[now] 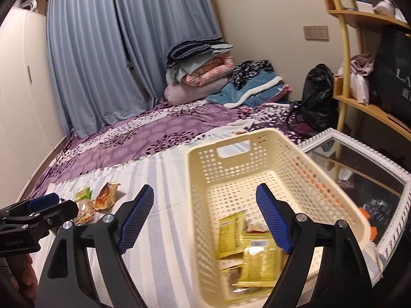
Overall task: Organize snacks
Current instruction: 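Withdraw both open tools from the basket back toward the snacks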
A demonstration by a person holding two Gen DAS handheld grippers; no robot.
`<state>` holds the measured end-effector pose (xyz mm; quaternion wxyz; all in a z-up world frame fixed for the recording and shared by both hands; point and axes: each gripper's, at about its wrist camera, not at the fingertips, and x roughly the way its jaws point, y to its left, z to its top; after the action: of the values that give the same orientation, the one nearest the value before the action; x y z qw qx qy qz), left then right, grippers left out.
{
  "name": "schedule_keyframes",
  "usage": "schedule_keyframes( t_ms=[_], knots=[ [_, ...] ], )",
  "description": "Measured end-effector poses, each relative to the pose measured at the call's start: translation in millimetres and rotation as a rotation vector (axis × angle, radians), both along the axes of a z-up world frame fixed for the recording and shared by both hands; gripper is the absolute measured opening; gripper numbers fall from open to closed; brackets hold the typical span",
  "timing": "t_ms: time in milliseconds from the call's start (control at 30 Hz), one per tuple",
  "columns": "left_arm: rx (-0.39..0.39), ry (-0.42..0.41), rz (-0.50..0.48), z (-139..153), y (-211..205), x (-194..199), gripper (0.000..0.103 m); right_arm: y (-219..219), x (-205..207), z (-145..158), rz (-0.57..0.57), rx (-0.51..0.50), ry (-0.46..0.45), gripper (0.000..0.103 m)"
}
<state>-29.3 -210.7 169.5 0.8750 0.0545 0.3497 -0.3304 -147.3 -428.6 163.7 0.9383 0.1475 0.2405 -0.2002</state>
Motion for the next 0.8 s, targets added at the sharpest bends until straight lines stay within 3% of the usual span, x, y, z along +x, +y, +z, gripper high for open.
schedule_keyframes(
  t_ms=[133,667,800],
  knots=[
    [0.013,-0.024,0.065,-2,30,6,0.095,26,21,3,0.077,-0.027,0.016,0.081],
    [-0.031,0.041,0.322,-19,146,34,0.095,116,90,-10,0.311,-0.025,0.105,0.081],
    [-0.033,0.059,0.365,-28,169,40,0.095,126,92,-20,0.329,-0.016,0.135,0.090]
  ],
)
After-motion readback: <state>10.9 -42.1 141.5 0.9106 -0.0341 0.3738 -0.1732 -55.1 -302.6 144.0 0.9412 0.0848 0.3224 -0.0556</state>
